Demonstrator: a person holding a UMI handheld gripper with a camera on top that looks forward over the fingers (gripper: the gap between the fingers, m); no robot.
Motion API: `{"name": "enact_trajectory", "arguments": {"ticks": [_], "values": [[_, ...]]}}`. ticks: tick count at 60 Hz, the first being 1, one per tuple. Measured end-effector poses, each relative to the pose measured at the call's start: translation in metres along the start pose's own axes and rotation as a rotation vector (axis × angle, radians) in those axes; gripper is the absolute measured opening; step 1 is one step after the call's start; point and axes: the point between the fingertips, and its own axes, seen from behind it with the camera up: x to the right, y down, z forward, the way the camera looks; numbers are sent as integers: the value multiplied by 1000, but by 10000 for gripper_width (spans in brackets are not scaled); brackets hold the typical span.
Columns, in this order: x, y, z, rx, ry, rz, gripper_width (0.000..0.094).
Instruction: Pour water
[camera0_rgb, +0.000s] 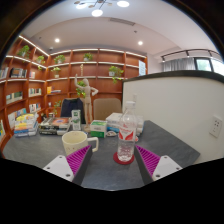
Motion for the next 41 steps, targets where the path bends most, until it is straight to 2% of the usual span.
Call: {"name": "enact_trajectory", "arguments": {"ticks": [8, 13, 22, 41], "values": [[-8, -7, -42, 7, -6, -17, 886], [-21, -12, -61, 25, -45, -1, 887], [-42, -19, -82, 48, -117, 39, 885], [-70, -31, -106, 79, -175, -3, 885]]}}
